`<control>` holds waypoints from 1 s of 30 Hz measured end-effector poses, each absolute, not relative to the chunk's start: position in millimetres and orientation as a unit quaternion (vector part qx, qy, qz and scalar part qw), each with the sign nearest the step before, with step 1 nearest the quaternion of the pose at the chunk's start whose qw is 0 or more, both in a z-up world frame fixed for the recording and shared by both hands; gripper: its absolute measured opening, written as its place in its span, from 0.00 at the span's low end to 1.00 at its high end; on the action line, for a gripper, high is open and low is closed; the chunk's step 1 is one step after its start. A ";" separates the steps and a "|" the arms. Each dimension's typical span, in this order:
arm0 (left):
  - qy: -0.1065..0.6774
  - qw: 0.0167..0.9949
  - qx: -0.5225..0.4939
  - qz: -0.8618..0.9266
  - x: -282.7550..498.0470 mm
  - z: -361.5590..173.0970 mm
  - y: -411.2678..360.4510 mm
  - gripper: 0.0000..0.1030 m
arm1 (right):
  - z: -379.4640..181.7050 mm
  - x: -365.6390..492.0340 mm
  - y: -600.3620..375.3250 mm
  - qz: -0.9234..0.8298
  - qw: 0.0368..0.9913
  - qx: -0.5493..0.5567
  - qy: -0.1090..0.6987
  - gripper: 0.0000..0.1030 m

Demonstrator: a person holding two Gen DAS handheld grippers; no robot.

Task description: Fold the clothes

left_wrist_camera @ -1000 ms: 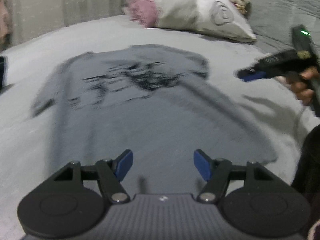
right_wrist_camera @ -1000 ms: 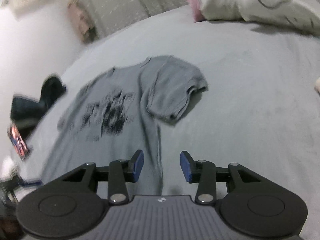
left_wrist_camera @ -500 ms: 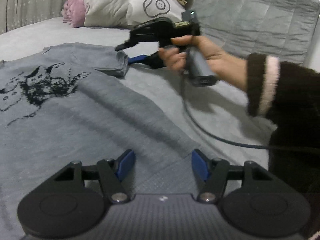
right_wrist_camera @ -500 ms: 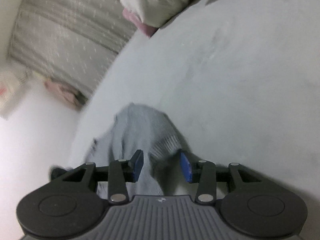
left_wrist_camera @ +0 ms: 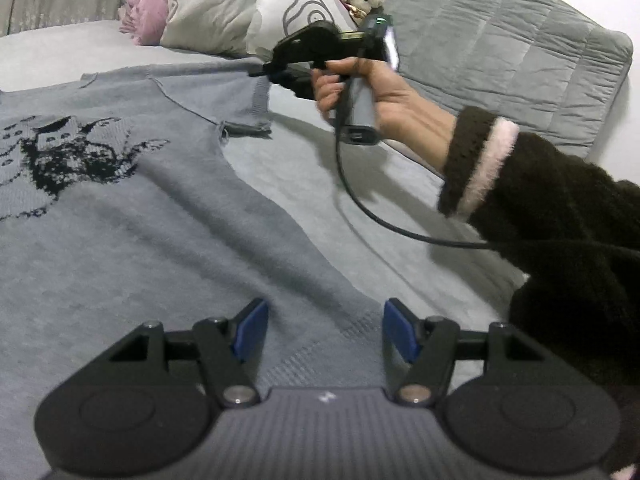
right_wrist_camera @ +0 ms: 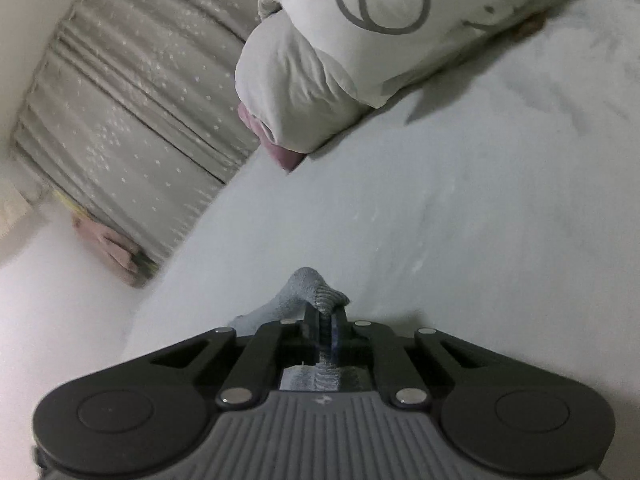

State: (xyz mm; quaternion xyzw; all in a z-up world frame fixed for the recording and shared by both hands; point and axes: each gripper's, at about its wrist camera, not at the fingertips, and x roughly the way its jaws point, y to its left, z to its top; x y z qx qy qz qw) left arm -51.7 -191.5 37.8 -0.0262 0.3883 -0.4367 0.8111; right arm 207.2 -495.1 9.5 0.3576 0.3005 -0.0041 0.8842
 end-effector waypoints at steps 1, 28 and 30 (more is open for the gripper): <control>0.388 0.812 -0.022 -0.436 -53.2 38.2 -192.1 0.60 | 5.5 209.6 -490.3 -0.013 0.888 0.339 0.309 0.05; 0.360 0.853 0.031 -0.377 -105.3 44.7 -179.1 0.64 | -8.8 137.4 -484.8 0.015 0.810 0.427 0.401 0.06; 0.359 0.854 0.034 -0.375 -108.0 44.4 -177.2 0.64 | -11.2 136.4 -487.4 0.004 0.809 0.434 0.396 0.05</control>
